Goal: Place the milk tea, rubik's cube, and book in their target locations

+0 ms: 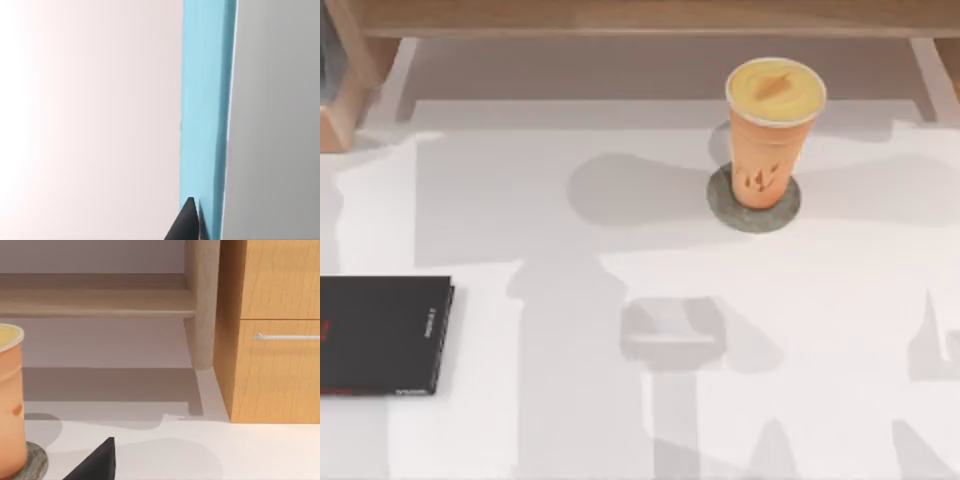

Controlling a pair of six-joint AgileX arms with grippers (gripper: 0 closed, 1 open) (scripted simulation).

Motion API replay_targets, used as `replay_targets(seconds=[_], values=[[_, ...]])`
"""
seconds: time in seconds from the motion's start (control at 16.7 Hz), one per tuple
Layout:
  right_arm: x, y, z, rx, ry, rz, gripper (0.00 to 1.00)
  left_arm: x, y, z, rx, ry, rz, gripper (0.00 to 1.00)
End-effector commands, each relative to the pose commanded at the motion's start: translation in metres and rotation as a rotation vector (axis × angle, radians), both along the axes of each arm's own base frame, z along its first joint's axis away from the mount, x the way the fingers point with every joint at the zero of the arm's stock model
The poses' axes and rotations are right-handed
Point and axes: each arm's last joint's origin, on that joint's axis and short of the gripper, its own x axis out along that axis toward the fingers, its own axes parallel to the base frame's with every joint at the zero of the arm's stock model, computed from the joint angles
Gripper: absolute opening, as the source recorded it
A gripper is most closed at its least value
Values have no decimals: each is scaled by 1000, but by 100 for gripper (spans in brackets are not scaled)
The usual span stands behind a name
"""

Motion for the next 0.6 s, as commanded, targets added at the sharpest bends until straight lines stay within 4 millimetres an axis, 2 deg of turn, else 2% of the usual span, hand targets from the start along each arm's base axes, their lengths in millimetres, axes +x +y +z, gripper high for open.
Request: replay_targets(seconds=[0.18, 0.48, 0.6], values=[[0, 0, 0, 0, 0, 0, 100, -38, -23, -43, 230, 138, 31, 0], [0, 0, 0, 0, 0, 0, 100, -94, -59, -146, 460, 440, -92, 0], [0, 0, 0, 0, 0, 0, 100, -115, -70, -181, 510, 545, -171, 0]])
